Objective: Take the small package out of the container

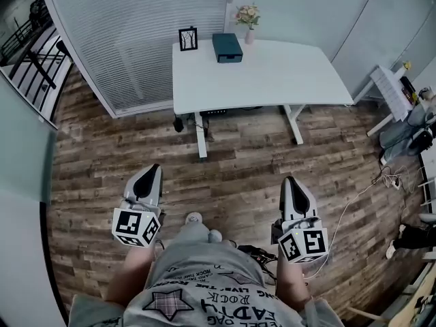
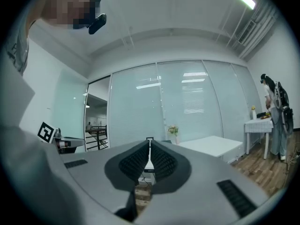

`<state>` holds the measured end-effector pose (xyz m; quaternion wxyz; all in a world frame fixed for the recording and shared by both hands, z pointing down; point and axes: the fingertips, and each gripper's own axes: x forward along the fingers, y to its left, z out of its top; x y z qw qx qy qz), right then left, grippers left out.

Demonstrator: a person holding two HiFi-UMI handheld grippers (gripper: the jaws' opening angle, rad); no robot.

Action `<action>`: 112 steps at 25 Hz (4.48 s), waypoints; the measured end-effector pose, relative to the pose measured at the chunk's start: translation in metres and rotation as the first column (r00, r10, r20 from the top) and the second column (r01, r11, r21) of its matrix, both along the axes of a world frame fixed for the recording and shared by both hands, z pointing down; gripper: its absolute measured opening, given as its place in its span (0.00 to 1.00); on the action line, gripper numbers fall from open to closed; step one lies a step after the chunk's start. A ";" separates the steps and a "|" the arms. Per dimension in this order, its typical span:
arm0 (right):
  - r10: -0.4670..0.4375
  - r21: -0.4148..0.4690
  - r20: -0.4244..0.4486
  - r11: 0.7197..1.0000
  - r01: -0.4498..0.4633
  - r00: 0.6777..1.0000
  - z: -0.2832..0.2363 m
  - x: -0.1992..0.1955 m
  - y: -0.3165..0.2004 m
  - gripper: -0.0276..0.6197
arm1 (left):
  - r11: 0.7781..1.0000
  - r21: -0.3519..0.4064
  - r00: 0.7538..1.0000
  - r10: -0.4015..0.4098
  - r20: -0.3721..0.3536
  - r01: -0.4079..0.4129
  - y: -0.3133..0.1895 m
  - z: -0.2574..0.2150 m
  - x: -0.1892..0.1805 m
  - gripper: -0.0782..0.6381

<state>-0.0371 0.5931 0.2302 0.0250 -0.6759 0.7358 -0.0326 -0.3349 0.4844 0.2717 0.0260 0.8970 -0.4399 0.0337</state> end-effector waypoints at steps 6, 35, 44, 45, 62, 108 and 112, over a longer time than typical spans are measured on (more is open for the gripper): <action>-0.003 -0.019 0.009 1.000 0.003 1.000 0.004 -0.001 -0.011 0.07 | 1.000 -0.008 1.000 -0.018 0.008 0.018 -0.008 0.006 0.003 0.12; -0.041 -0.006 -0.072 0.999 0.040 0.997 -0.014 0.067 -0.255 0.07 | 0.996 0.071 0.998 0.061 -0.030 -0.058 -0.268 -0.019 0.130 0.12; -0.039 -0.015 -0.067 0.999 0.038 0.997 -0.014 0.080 -0.351 0.07 | 0.997 0.056 0.998 0.059 -0.024 -0.058 -0.358 -0.016 0.139 0.12; -0.037 -0.014 -0.067 0.999 0.036 0.997 -0.015 0.082 -0.358 0.07 | 0.997 0.056 0.998 0.063 -0.024 -0.062 -0.365 -0.016 0.141 0.12; -0.097 -0.033 -0.075 0.995 0.095 0.992 -0.013 0.106 -0.458 0.07 | 0.999 0.046 0.999 -0.006 -0.032 0.007 -0.440 -0.011 0.165 0.12; -0.451 -0.141 0.015 0.883 0.448 0.893 0.038 0.172 -0.715 0.07 | 0.975 -0.025 0.975 -0.222 -0.020 0.222 -0.616 0.016 0.263 0.12; -0.457 -0.166 0.013 0.876 0.453 0.889 0.045 0.166 -0.722 0.07 | 0.977 -0.046 0.978 -0.209 -0.028 0.208 -0.624 0.026 0.261 0.12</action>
